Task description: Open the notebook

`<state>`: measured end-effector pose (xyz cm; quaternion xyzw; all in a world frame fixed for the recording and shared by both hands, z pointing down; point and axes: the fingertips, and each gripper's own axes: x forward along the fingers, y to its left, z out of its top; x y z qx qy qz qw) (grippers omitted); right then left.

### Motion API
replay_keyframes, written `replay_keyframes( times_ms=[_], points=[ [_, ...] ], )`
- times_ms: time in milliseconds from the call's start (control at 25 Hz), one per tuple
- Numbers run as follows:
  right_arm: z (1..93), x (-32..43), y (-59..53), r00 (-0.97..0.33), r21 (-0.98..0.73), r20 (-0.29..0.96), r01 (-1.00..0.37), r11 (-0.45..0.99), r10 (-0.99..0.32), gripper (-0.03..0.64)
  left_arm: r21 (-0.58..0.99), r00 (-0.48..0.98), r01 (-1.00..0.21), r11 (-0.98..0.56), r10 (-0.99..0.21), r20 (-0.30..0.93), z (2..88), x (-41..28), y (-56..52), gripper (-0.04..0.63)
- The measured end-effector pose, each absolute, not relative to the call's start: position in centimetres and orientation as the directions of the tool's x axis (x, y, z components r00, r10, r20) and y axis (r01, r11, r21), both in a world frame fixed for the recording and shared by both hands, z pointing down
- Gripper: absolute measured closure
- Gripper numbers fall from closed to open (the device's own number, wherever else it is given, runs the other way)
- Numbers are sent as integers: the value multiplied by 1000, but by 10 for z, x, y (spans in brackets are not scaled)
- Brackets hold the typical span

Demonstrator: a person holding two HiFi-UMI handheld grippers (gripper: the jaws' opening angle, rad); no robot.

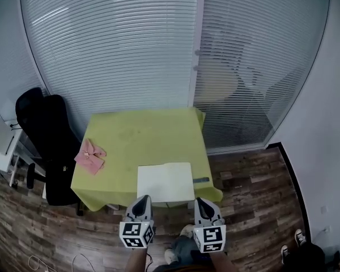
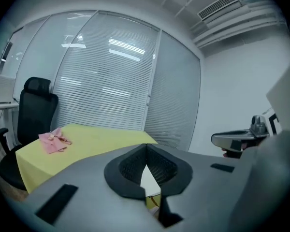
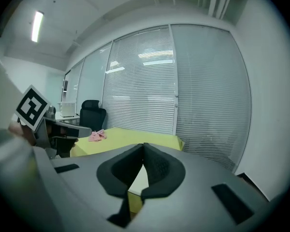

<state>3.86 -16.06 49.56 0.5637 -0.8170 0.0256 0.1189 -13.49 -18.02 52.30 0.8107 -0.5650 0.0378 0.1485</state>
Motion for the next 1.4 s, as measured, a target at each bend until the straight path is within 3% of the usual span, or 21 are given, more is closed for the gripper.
replay_keyframes(
  times_ms=[1400],
  points=[
    [485,38,-162,-336,89,215,-928,361,-917,604,155,355,-932,-328,-911,210,504,-134,-180,571]
  ],
)
